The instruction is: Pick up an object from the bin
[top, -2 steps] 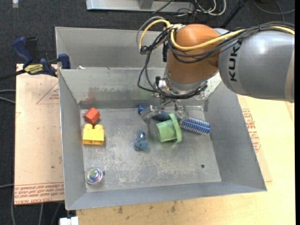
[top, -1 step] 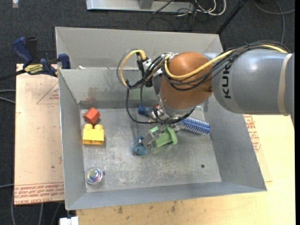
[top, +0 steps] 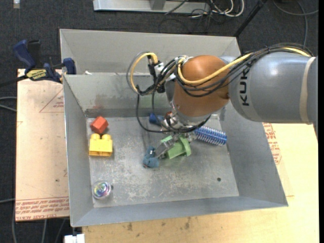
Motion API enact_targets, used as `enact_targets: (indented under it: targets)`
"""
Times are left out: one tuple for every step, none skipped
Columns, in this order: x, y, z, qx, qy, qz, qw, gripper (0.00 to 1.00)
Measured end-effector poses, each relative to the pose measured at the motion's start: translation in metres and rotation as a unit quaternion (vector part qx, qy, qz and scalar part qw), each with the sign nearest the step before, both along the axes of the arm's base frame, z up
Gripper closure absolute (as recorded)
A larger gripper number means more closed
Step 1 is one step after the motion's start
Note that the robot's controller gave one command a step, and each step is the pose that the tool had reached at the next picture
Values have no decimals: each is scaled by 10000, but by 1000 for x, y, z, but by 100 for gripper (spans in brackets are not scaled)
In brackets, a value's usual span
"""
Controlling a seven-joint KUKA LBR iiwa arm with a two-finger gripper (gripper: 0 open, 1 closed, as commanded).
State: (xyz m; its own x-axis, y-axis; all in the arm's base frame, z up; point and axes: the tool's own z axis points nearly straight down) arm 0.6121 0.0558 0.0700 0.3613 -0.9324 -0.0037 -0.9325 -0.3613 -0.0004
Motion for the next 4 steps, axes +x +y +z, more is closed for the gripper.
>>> enact_targets:
  targets:
    - [-8,0,0,-7,4,1390,9903,100]
    - [-9,-2,112,-5,-48,1339,9910,100]
    - [-16,-2,84,1,4,2850,9585,100]
    - [-25,15,165,-7,-48,3003,9538,100]
